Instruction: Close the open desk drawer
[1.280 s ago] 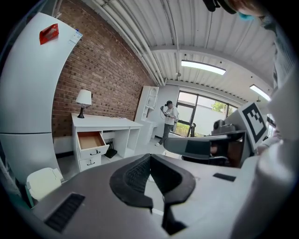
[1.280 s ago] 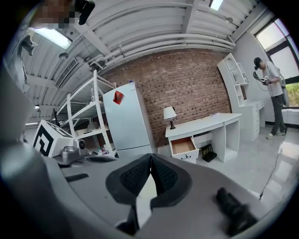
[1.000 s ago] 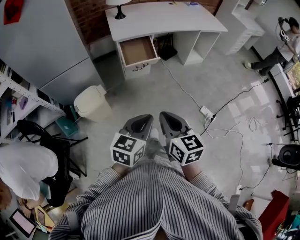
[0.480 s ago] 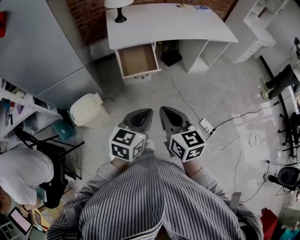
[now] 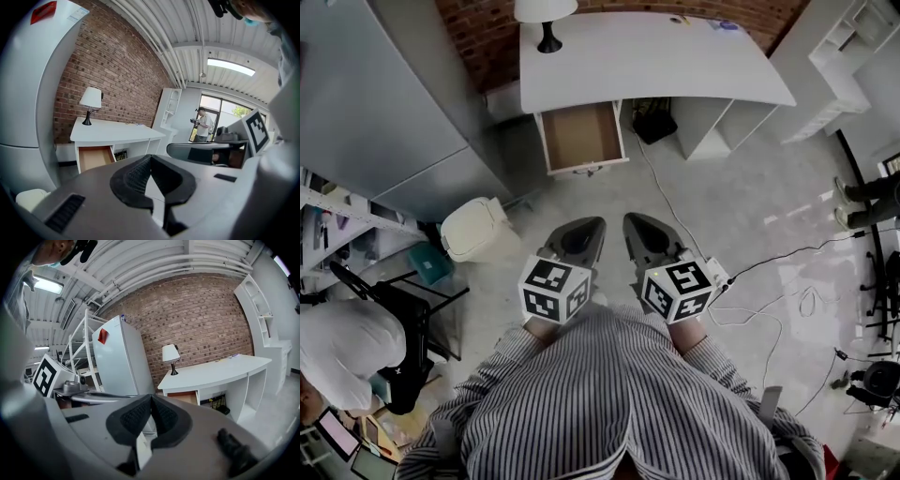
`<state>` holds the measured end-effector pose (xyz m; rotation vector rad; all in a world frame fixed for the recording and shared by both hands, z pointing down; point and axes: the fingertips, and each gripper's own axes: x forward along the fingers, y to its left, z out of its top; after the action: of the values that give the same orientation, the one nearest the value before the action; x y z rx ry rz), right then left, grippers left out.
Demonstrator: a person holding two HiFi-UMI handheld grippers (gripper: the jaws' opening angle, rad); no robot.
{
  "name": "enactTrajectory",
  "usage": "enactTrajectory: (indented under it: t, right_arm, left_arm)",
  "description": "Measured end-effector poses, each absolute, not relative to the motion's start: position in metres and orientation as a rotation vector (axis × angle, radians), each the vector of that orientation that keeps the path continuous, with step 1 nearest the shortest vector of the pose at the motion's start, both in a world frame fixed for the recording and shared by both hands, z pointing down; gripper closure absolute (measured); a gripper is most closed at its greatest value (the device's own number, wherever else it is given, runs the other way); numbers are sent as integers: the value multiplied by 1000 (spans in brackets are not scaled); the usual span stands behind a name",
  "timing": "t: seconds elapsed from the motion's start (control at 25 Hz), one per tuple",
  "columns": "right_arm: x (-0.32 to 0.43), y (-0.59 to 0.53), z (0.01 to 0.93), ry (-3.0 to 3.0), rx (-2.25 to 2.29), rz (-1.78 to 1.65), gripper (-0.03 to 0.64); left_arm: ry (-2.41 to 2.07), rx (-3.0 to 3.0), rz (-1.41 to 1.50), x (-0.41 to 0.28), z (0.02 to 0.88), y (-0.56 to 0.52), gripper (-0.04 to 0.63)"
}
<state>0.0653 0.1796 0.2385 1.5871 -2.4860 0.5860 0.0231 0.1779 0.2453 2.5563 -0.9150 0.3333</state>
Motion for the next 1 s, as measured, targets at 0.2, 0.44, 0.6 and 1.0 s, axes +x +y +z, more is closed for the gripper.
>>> enactTrajectory:
  t: [0.2, 0.44, 0.6, 1.0]
  right_arm:
    - [60, 161, 248, -2486, 1557, 626, 600]
    - [64, 140, 262, -2466, 1569, 659, 600]
    - [66, 111, 263, -2471, 1579, 652, 600]
    - [60, 3, 256, -2466, 1597, 646, 600]
  left_arm:
    - [-934, 2517, 354, 17, 254, 161, 583]
    - [-936, 2502, 364, 17, 265, 134, 583]
    - [-916, 2514, 376, 19, 269, 106, 583]
    - [-885, 2540, 377, 17, 258, -3, 583]
